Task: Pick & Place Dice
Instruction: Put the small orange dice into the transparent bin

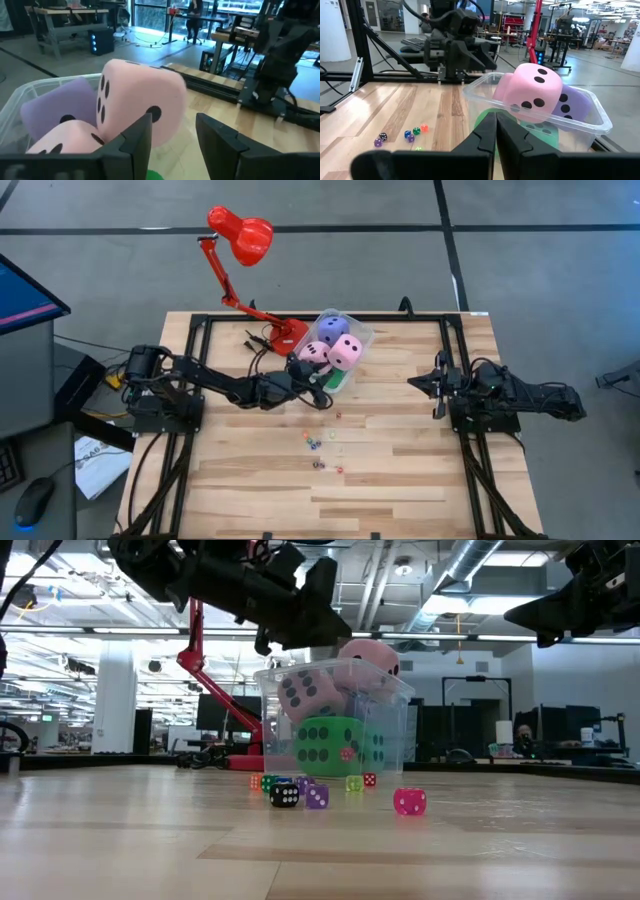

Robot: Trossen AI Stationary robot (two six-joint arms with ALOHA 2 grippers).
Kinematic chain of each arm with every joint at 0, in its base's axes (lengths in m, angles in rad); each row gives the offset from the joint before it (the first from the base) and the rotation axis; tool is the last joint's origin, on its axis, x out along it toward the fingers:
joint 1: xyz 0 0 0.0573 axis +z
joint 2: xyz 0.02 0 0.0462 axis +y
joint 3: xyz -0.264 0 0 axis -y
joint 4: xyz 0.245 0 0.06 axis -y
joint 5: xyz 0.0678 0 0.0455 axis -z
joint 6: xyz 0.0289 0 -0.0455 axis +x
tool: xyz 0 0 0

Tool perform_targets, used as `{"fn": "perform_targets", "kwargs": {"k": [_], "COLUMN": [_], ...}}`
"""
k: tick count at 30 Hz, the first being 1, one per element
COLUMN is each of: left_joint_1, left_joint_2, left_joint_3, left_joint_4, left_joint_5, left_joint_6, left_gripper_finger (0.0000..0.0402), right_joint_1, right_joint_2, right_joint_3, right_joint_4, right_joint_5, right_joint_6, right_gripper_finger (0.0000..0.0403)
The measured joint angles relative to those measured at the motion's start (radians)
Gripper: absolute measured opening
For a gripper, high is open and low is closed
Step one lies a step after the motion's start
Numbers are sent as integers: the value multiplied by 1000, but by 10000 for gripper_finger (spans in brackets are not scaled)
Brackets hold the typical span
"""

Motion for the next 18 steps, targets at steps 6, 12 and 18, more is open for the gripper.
{"fn": "perform_targets", "kwargs": {"k": [6, 12, 18], "left_joint_1": [-51, -101, -152], "left_joint_2": [-22, -71, -135], "left_joint_3": [1, -6, -6], "left_joint_4": [6, -14, -107], "left_joint_5": [0, 8, 9], "left_joint_6": [50, 50, 45], "left_gripper_finger": [123, 118, 117], "right_joint_1": [0, 0, 0], "right_joint_2": [0, 0, 1], "right_joint_3": [0, 1, 1], "right_joint_4": [0, -2, -7], "right_joint_5": [0, 0, 0], "right_joint_6": [0, 0, 0], "right_gripper_finger": [8, 8, 8]}}
